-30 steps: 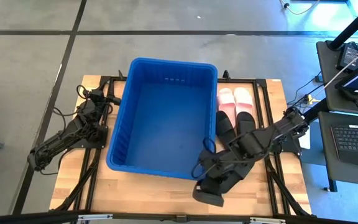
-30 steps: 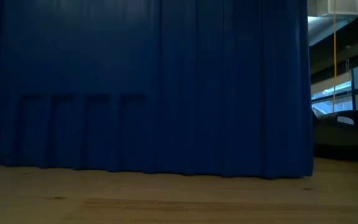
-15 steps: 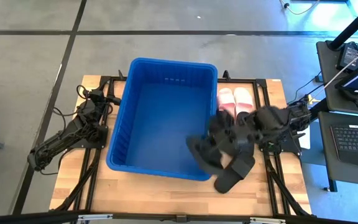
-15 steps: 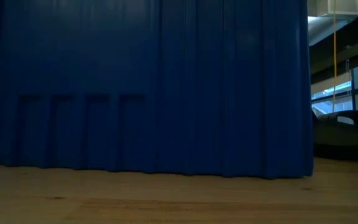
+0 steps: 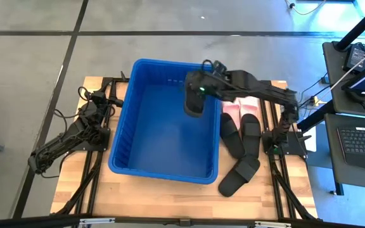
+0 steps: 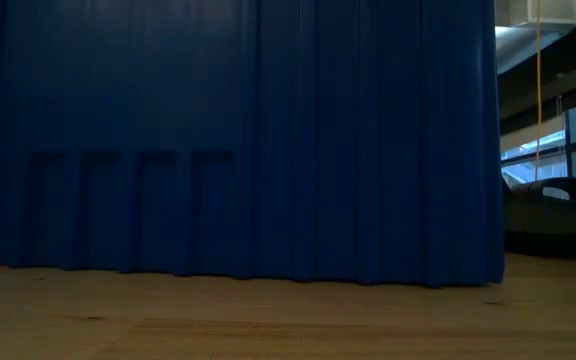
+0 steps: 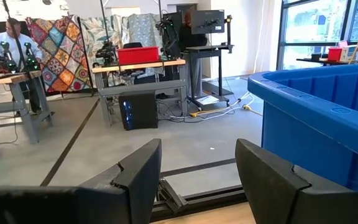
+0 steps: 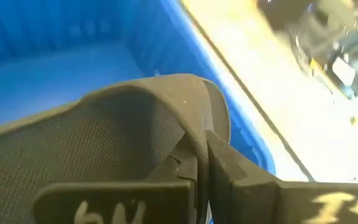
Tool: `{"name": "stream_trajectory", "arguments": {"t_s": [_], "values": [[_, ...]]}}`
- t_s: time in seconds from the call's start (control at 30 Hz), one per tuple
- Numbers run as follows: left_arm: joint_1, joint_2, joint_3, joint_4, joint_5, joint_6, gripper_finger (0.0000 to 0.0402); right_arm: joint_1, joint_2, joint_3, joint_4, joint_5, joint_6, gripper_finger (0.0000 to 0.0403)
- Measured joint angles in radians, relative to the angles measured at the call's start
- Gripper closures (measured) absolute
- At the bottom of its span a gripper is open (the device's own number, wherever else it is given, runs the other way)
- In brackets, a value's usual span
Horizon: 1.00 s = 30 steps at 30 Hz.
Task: Pick and place slides into bin
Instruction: Put the black slipper into the blue bin
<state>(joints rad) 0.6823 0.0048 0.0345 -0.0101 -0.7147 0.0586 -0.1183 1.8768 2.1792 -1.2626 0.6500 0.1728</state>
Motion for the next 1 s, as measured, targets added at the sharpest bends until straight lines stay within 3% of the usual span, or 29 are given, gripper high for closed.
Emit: {"name": "stream_trajectory", "arguments": {"t_s": [0.17, 0.47, 0.57, 0.77, 1.0], "values": [[0.0, 0.0, 0.0, 0.0, 0.0, 0.0, 0.02, -0.071, 0.047, -0.156, 0.029, -0.02, -0.08, 0.039], [0.0, 0.0, 0.0, 0.0, 0.0, 0.0, 0.02, -0.177, 0.064, -0.519, 0.281, -0.061, -0.243, 0.039], [0.0, 0.0, 0.0, 0.0, -0.001, 0.001, 0.02, -0.212, 0.062, -0.603, 0.374, -0.121, -0.285, 0.039], [0.0, 0.0, 0.0, 0.0, -0.001, 0.001, 0.02, -0.266, 0.063, -0.695, 0.491, -0.136, -0.395, 0.039], [-0.001, 0.0, 0.0, 0.0, -0.001, 0.002, 0.02, -0.321, 0.063, -0.713, 0.529, -0.145, -0.58, 0.0385]]}}
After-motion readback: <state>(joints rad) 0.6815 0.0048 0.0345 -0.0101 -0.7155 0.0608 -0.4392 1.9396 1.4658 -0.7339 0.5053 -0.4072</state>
